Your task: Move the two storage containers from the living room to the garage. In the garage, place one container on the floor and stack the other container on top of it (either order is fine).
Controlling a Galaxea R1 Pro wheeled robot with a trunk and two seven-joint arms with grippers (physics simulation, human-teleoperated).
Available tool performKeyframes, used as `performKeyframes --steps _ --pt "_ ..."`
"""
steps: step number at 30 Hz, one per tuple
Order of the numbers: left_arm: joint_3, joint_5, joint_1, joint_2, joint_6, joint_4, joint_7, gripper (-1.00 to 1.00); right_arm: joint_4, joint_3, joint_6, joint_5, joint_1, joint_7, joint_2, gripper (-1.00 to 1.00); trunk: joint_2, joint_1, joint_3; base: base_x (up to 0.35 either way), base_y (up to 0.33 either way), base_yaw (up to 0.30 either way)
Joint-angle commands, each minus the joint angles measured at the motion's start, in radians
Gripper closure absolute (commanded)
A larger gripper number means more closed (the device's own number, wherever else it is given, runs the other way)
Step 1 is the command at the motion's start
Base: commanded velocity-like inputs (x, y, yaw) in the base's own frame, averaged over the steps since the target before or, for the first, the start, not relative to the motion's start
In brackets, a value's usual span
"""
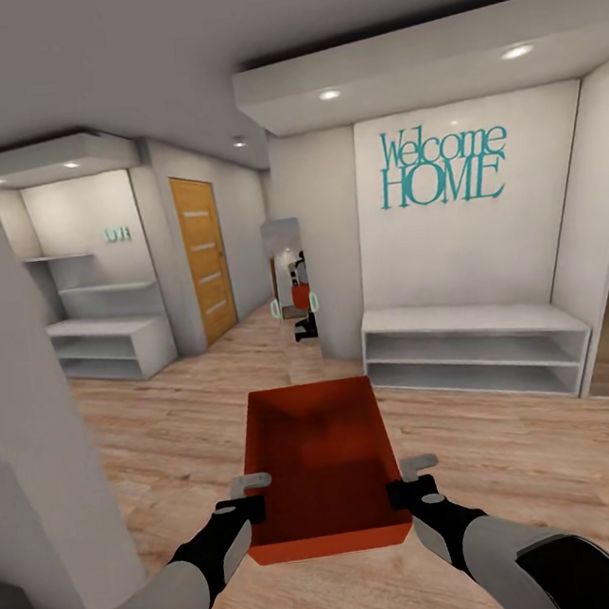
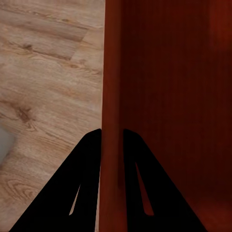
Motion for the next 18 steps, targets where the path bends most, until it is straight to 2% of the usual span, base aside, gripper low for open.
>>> performKeyframes --steps 1,18 --pt "0.034 0.055 -0.001 -0.001 0.007 -0.004 0.010 1.00 0.001 -0.029 -0.004 0.004 -0.001 -0.002 0.004 1.00 -0.001 0.001 -0.001 0.325 0.000 0.000" --pt "0.034 0.055 -0.001 -0.001 0.007 -0.004 0.010 1.00 0.001 -0.029 -0.003 0.004 -0.001 -0.002 0.004 1.00 -0.001 0.001 -0.001 0.325 0.000 0.001"
